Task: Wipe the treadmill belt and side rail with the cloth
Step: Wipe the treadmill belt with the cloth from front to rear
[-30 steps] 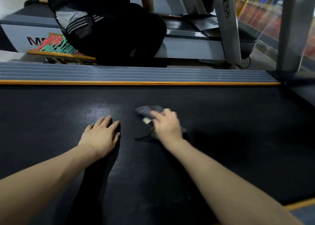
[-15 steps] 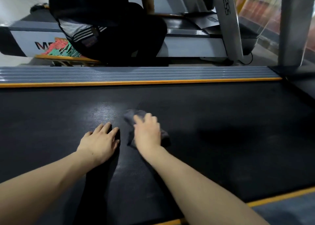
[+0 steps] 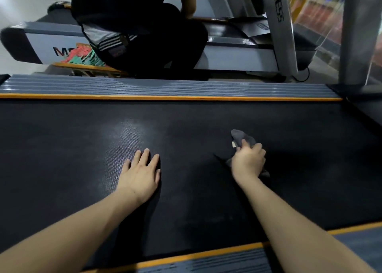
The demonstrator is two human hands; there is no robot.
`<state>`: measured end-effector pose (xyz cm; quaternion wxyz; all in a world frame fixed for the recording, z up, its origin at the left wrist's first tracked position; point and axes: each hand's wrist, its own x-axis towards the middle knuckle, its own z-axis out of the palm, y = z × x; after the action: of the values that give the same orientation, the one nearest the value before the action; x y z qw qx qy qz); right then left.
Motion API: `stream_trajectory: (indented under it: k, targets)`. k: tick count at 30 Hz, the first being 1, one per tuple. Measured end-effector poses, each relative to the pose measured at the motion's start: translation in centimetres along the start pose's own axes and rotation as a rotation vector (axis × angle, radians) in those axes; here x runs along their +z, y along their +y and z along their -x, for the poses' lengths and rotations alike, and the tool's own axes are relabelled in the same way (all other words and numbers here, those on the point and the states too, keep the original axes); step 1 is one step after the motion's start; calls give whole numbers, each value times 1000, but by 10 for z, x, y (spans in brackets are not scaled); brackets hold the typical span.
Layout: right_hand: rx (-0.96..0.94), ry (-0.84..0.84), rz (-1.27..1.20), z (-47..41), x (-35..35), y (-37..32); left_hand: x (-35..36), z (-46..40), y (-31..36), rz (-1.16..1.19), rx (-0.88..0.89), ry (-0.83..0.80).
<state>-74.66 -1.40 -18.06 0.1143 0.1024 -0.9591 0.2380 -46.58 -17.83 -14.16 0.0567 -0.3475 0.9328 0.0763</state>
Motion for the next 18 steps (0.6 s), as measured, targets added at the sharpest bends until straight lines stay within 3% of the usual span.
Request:
stream_trajectory:
  k: [4,7,10,13,15,18]
  targets:
    - [-413,24,56,80,13,-83,-7,2,-11,16,-4,-40]
    - [-772,-271,-44,121,7,-120,-11,14,-14,-28,-5,-96]
    - [-909,-362,-138,105,-5,-98,-10,21,-14,-95,16,-143]
    - [-862,-206,-118,66,-11,-42,-16,20,-15,-80,17,-147]
    - [-671,-92,-66,37,-21,-1,-21,21,-12,-86,31,-139]
    - [-305,-81,55,21,-34,31,-24,27,-9,-32,18,-151]
